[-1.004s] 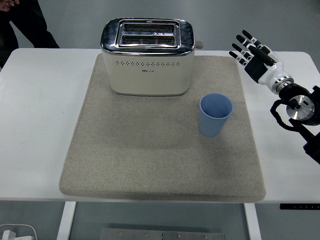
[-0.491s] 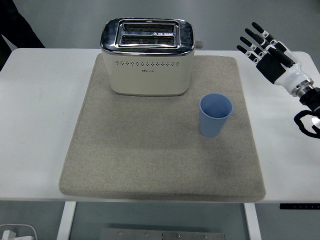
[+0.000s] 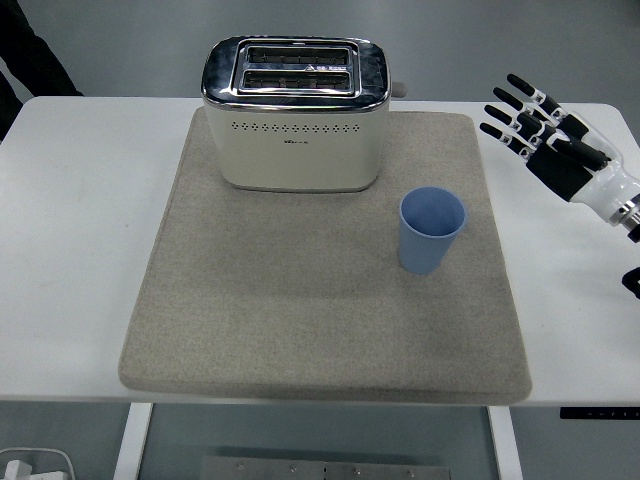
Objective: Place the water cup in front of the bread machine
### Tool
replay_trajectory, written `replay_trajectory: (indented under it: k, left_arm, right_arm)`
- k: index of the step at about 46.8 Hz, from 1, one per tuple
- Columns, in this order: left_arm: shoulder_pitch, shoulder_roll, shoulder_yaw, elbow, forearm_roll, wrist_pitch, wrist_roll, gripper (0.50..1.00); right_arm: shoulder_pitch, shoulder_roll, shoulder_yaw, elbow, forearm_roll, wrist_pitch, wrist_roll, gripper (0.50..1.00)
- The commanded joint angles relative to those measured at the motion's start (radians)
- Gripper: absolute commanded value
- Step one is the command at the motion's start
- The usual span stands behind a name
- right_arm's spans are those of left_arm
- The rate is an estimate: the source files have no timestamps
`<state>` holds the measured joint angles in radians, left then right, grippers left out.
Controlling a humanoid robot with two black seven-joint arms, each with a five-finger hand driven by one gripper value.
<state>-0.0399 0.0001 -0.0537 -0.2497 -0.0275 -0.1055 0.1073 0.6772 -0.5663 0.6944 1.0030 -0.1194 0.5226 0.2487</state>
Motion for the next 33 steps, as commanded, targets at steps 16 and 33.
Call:
replay_trajectory:
  k: [16, 33]
  left_arm:
    - [-0.006, 0.000, 0.002, -0.002, 0.001, -0.002, 0.000, 1.000]
    - [-0.006, 0.000, 0.002, -0.006, 0.001, -0.002, 0.000, 1.000]
  right_arm:
    - [-0.044, -0.009, 0.002, 0.014, -0.285, -0.009, 0.057, 0.930]
    - [-0.085, -0.033, 0.000, 0.103, -0.536, -0.070, 0.121, 0.930]
